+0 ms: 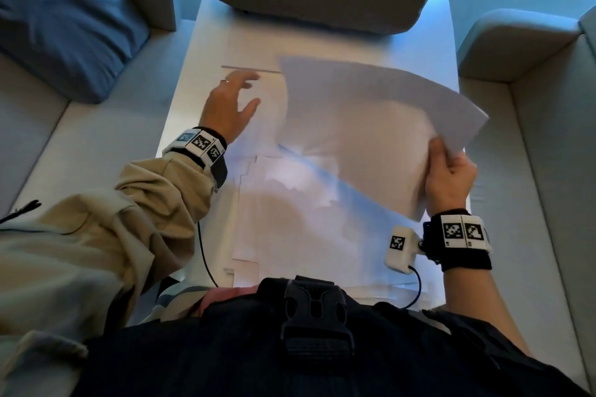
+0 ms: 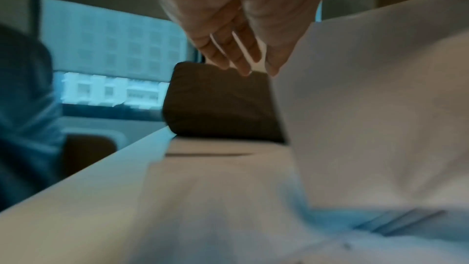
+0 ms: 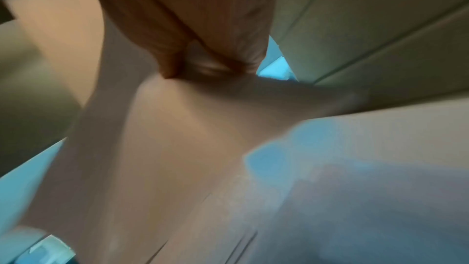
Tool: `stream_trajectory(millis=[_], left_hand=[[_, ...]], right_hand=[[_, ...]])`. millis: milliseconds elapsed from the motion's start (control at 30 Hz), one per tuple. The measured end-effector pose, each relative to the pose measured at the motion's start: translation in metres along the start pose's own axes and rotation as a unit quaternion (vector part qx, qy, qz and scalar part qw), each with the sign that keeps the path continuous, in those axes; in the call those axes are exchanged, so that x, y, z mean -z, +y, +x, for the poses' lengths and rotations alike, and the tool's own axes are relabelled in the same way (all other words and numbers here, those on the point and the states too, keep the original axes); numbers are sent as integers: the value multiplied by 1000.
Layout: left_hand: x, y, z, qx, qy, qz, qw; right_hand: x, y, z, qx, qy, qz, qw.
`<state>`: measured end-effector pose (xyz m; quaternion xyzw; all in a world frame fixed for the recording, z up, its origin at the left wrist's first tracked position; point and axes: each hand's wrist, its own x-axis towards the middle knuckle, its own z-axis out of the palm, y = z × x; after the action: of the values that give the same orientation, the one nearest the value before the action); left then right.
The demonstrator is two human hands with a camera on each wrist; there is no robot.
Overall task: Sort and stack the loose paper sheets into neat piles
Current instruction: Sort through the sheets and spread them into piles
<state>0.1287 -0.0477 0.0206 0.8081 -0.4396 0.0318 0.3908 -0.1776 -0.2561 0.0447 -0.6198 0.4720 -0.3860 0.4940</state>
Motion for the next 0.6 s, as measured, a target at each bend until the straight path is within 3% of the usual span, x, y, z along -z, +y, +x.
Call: stream_trajectory(millis=[100,200,267,400,600], left_hand=[[-2,-38,-13,141,-54,45,987],[-9,-68,-33,288,-172,144,931],[-13,-78,-46,340,-206,178,900],[-20,-80,-58,374,-163,181,895],[-32,-62,-50,381,-171,168,893]], right_hand=[[14,16,-7,-95,52,72,991],[31,38,-19,-202,50,82,975],[40,52,-31,-245,27,37,968],[49,69,-51,-254,-31,-86,963],[58,89,-54,-148,-132,-327,924]])
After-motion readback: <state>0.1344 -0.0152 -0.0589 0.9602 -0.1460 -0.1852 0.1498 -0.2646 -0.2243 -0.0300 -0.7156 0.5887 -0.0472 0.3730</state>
